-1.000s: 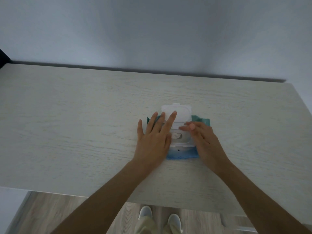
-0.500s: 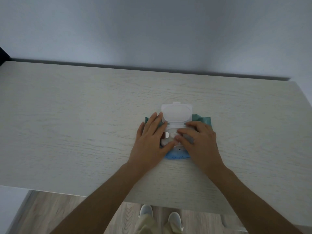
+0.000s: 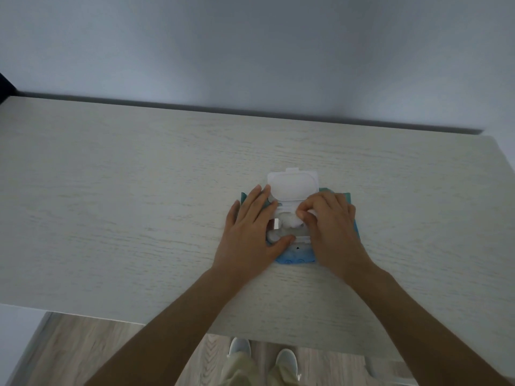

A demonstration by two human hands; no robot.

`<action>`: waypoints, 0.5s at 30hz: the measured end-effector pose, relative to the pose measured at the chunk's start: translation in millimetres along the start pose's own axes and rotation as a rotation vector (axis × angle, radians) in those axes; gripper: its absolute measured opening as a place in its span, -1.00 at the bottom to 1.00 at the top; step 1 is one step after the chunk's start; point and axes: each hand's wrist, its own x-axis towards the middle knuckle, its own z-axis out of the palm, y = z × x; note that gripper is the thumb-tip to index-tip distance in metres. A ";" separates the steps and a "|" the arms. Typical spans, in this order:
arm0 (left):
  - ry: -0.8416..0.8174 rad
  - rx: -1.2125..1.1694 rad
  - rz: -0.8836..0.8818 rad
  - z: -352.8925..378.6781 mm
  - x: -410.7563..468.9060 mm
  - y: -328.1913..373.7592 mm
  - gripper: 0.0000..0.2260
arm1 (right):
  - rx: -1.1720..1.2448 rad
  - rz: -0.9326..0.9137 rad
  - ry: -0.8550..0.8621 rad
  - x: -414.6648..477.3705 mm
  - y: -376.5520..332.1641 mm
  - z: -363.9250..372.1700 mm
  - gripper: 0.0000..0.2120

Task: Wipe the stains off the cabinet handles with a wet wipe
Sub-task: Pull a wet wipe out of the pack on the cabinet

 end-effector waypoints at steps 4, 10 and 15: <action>-0.020 0.022 0.003 0.3 -0.6 -0.4 -0.37 | 0.123 0.036 -0.014 4.6 0.0 -7.7 -0.89; -0.008 0.013 0.011 -0.4 0.3 0.5 -0.38 | 0.094 -0.052 -0.050 4.7 -3.4 2.2 -0.75; -0.007 0.039 0.007 0.3 1.0 -0.3 -0.36 | 0.214 0.058 0.165 3.2 -0.4 -7.8 -0.90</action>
